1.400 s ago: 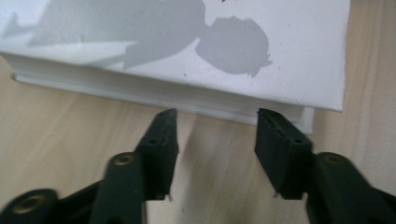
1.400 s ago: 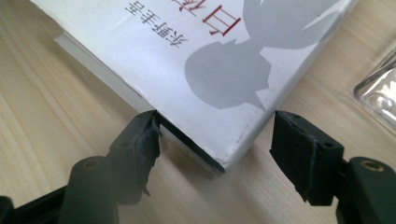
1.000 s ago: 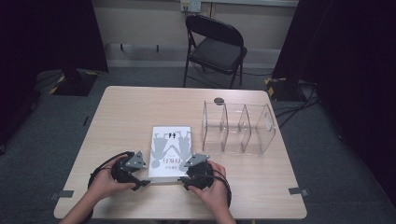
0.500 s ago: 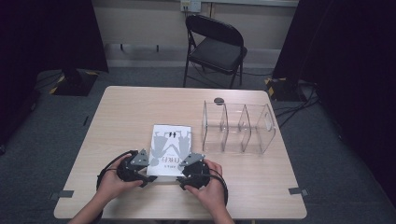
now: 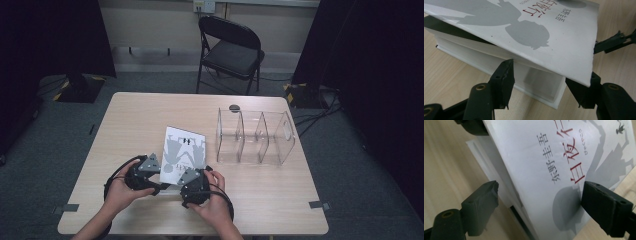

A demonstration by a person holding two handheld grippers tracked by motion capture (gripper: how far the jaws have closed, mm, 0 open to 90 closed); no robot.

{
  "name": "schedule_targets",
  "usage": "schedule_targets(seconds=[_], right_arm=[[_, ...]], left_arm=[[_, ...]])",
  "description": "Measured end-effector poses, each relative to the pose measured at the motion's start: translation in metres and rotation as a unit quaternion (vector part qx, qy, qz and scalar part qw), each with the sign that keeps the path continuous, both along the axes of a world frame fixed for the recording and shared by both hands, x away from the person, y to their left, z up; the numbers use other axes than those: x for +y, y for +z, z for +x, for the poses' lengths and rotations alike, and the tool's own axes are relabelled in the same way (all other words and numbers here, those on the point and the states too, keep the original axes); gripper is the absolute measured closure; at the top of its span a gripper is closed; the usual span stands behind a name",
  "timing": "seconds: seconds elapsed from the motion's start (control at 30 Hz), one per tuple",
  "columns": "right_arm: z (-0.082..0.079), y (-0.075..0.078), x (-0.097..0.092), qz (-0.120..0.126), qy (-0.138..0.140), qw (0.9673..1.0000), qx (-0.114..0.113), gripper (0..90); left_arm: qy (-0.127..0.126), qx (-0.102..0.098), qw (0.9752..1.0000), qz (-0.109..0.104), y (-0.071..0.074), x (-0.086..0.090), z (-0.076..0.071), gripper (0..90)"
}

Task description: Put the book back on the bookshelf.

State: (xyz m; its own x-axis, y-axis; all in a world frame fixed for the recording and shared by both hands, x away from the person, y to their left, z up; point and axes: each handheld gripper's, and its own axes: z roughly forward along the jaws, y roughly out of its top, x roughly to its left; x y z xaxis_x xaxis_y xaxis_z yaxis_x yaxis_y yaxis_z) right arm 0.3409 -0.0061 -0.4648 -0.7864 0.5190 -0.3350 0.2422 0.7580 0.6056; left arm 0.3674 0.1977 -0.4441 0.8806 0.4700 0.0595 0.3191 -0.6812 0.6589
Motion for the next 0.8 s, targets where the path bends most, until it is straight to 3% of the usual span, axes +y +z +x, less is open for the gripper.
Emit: schedule_targets(seconds=[0.1,0.13,0.43,0.57,0.8], right_arm=[[0.000,-0.002,0.007,-0.013,-0.006,0.9996,-0.025,17.3],[0.001,-0.002,0.008,-0.012,-0.004,0.9994,-0.032,17.3],[0.003,-0.006,0.012,0.001,0.000,0.9982,-0.060,23.1],[0.005,-0.003,0.012,-0.005,0.003,0.9986,-0.053,22.8],[0.007,-0.004,0.018,0.024,-0.008,0.9979,-0.059,17.3]], left_arm=[[0.000,0.007,0.9999,0.015,0.003,-0.001,0.000,40.1],[0.001,0.003,1.0000,0.004,0.002,-0.002,0.000,40.1],[-0.005,0.008,0.9995,0.030,0.002,-0.004,0.002,39.9],[-0.002,0.001,0.9996,0.028,0.004,-0.005,0.001,39.9],[-0.004,-0.006,0.9997,0.021,0.004,-0.005,0.000,40.0]])
